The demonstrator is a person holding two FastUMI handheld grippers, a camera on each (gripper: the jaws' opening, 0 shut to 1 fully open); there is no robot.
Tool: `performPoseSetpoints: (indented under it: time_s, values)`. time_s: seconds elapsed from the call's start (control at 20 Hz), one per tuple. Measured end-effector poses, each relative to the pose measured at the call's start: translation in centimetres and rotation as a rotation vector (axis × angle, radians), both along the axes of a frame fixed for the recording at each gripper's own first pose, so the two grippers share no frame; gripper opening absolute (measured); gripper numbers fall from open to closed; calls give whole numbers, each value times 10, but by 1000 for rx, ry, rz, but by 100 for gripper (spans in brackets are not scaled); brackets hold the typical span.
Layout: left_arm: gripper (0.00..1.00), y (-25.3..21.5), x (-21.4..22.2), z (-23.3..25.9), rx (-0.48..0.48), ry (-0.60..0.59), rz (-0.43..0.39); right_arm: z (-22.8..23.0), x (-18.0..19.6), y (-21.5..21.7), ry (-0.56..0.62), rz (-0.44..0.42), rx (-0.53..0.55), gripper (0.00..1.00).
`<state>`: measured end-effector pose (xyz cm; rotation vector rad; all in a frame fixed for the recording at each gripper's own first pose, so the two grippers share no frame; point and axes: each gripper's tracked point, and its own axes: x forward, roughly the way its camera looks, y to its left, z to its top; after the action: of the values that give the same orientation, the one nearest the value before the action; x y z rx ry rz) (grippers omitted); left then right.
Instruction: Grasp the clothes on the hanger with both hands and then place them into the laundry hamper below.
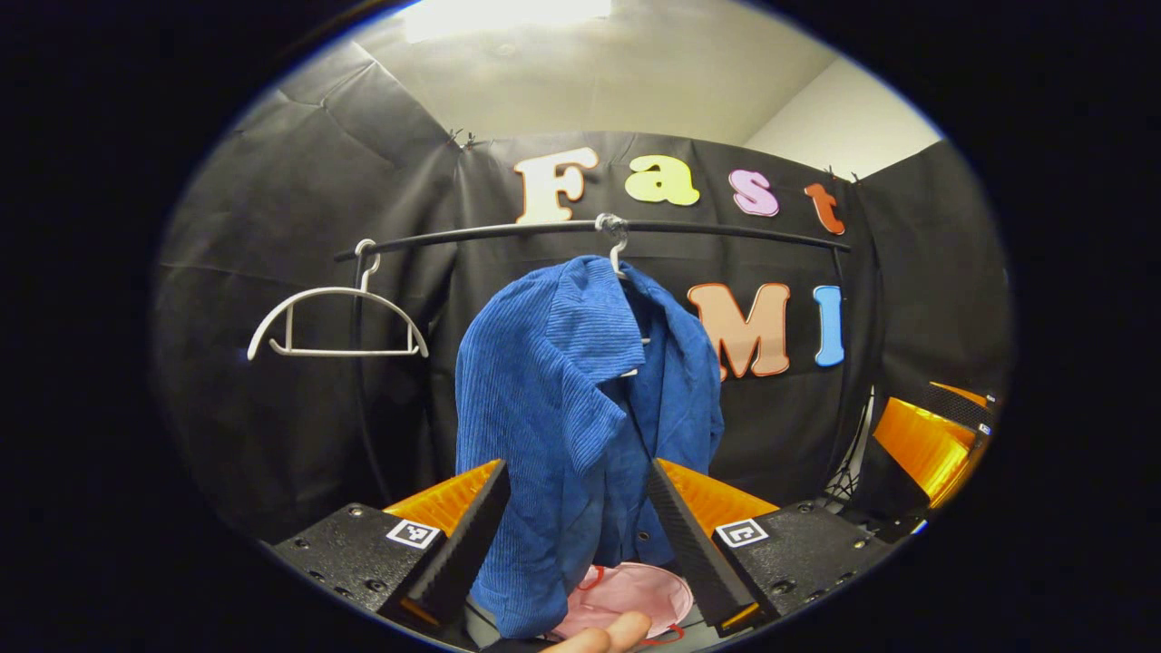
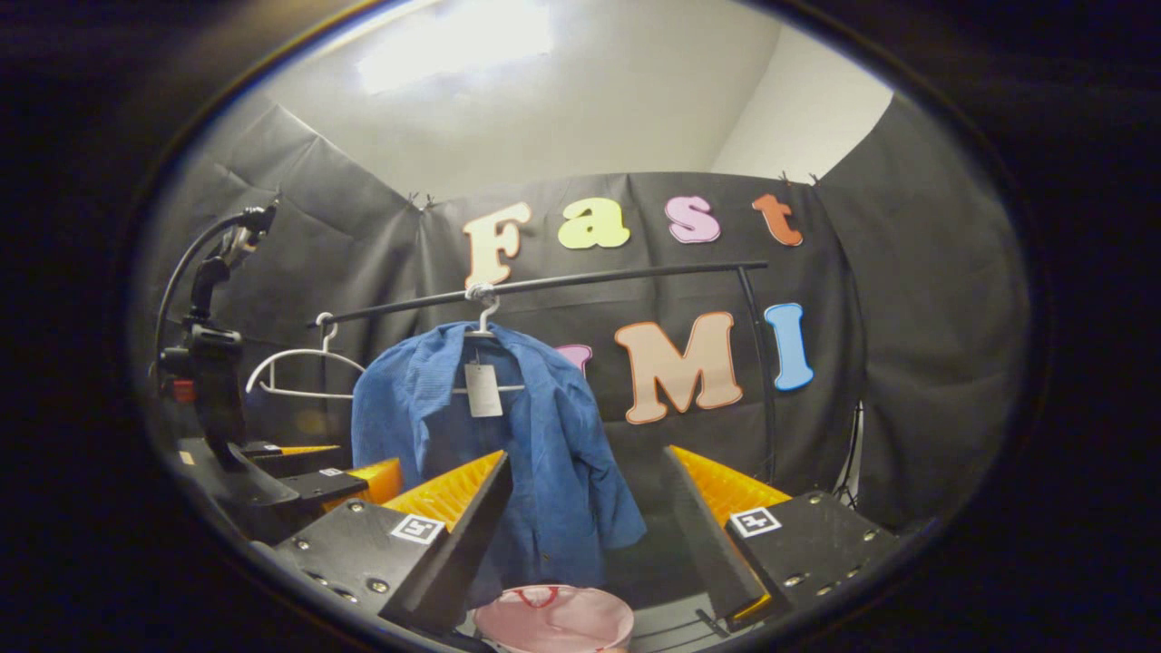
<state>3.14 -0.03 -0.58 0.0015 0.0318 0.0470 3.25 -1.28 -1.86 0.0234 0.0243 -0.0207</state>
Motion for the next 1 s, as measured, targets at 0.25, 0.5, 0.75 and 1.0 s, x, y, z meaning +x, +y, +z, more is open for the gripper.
performPoseSetpoints:
  time_s: [0.25, 0.5, 0.75, 1.0]
  values:
    - [92, 2, 25, -19, 13, 22, 42, -27, 29, 2, 35, 32, -16, 98]
    - [92, 7, 58, -19, -7, 38, 62, -48, 76, 12, 48, 65, -40, 98]
    - [92, 9, 92, -25, -23, 48, 65, -60, 118, 17, 67, 75, -29, 99]
    - [75, 18, 107, -11, -102, -21, 24, -72, 169, 43, 78, 141, -32, 98]
